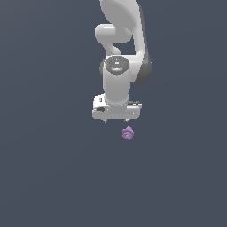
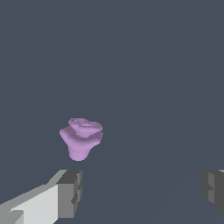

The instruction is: Pick up the object and move it to a goal position.

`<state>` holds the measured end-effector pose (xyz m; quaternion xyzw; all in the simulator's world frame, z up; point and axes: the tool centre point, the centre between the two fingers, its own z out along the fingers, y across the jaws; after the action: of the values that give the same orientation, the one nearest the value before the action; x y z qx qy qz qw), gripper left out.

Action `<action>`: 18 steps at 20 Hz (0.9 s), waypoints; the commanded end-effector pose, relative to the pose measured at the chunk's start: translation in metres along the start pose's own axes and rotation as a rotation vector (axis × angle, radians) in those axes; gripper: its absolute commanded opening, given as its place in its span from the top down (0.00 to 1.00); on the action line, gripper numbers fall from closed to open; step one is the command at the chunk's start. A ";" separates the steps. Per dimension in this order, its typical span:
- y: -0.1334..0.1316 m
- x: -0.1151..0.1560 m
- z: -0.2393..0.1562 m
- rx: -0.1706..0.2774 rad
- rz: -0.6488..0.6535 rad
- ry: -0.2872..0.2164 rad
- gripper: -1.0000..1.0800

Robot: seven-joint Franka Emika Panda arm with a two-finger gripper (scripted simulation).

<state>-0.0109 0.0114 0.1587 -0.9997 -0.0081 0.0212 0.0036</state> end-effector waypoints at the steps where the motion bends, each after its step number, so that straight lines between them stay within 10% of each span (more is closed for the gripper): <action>1: 0.000 0.000 0.000 0.000 0.000 0.000 0.04; 18: -0.005 -0.003 0.011 -0.015 -0.060 -0.021 0.04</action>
<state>-0.0144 0.0161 0.1485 -0.9987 -0.0389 0.0316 -0.0031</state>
